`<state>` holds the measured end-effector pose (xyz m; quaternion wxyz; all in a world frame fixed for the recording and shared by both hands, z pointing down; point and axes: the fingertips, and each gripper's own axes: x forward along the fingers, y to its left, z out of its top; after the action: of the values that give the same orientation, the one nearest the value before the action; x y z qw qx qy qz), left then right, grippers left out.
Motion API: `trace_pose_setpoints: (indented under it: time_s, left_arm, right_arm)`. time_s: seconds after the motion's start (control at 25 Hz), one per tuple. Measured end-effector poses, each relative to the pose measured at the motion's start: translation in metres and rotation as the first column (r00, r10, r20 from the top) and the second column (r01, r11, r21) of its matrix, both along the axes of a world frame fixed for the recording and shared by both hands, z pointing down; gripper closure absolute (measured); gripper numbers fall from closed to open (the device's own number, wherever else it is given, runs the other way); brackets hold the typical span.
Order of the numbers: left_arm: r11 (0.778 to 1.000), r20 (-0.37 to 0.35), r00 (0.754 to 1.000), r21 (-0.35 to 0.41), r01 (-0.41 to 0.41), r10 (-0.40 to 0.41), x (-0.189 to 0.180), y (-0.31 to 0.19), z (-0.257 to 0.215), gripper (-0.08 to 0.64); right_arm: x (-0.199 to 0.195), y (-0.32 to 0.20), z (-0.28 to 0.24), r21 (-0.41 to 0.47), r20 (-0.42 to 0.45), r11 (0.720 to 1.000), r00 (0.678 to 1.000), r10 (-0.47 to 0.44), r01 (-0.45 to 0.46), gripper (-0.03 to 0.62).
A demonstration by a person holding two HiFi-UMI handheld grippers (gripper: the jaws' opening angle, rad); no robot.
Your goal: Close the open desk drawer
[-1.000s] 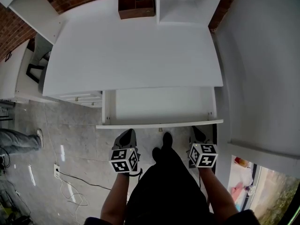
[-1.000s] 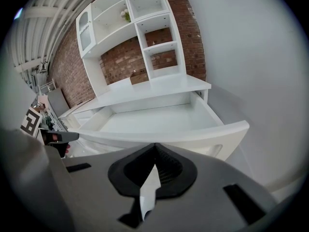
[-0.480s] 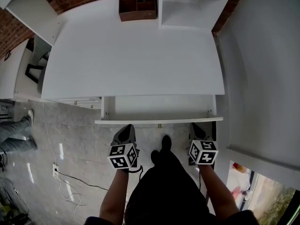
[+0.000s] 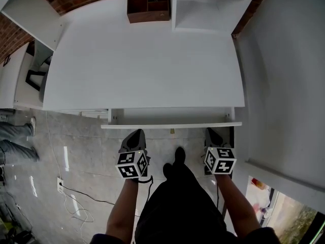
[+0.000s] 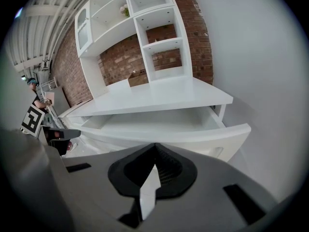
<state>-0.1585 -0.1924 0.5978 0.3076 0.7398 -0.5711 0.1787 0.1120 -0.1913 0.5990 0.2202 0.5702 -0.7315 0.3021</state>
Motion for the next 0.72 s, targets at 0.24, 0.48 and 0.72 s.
trace_pose_setpoints:
  time_s: [0.24,0.48,0.72]
  left_arm:
    - [1.000,0.000,1.000,0.004,0.007,-0.007,0.000,-0.017,0.000,0.551]
    - [1.000,-0.001,1.000,0.012,0.018,-0.018,0.001,-0.034,0.001,0.551]
    - [1.000,0.011,1.000,0.016,0.011,-0.012,0.001,-0.050,0.001,0.551]
  right_arm:
    - [0.000,-0.017,0.000,0.006,-0.002,1.000,1.000,-0.002,0.002,0.588]
    - [0.001,-0.033,0.001,0.016,0.001,1.000,1.000,-0.009,0.009,0.588]
    - [0.001,-0.049,0.001,0.021,-0.001,1.000,1.000,-0.018,0.018,0.588]
